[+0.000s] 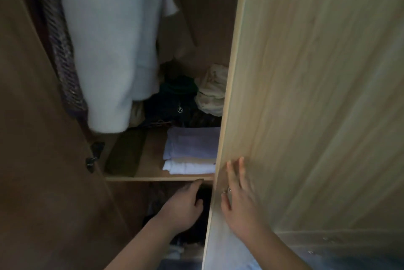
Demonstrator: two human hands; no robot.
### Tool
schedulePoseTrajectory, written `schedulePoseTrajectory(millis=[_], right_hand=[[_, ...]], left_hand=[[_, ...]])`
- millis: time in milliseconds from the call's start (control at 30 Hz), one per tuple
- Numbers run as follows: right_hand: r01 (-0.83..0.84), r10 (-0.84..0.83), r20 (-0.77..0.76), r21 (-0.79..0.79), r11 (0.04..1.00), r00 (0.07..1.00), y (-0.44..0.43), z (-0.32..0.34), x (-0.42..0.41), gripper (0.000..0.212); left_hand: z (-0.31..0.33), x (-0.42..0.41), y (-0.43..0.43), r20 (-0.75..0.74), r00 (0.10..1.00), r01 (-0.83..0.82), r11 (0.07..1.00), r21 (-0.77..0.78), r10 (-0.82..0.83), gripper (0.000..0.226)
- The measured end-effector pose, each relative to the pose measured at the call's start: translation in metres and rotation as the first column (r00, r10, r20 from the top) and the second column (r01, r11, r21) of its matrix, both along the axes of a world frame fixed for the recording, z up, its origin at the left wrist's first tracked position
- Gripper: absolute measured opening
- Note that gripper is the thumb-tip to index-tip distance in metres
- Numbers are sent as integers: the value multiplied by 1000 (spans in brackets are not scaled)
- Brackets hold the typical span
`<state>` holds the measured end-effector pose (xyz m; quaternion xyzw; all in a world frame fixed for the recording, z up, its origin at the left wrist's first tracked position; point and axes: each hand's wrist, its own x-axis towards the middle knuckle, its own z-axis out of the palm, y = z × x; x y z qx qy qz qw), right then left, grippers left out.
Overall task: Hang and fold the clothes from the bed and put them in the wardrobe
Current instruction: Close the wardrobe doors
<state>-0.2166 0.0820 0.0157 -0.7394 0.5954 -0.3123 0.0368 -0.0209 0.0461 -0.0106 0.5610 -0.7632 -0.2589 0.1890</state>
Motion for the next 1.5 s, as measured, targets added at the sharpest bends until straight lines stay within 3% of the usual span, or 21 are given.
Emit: schedulePoseTrajectory(millis=[167,367,667,767,867,1033,1167,1300,1500], right_hand=[[72,-72,6,13,997,997,-39,-2,18,90],[78,-74,-59,69,995,996,-69,5,22,104],[-2,20,-158,112,994,987,-78,20,7,78],[-109,119,-71,135,985,990,-74,24,-7,76],[-222,227,-16,146,964,974,-53,16,-17,60],[-339,335,61,284,897,940,-7,-2,-7,47],[-457,474,4,278,845,880,19,5,36,51],[-558,605,-61,321,765,794,48,12,95,57],[-663,706,-152,255,704,692,104,16,183,54]], left_hand=[[-11,42,-41,-15,1000,-25,996,90,26,58],[-16,47,-55,-60,996,-56,992,113,64,46],[5,34,-28,-26,976,-212,969,124,217,56],[11,29,-1,13,961,-276,959,68,276,57],[12,27,34,77,937,-341,940,2,340,58],[15,34,116,123,890,-443,896,12,438,58],[28,59,180,181,828,-536,844,-22,531,61],[53,94,239,120,756,-635,766,-104,643,67],[51,171,321,102,587,-788,596,-152,803,32]])
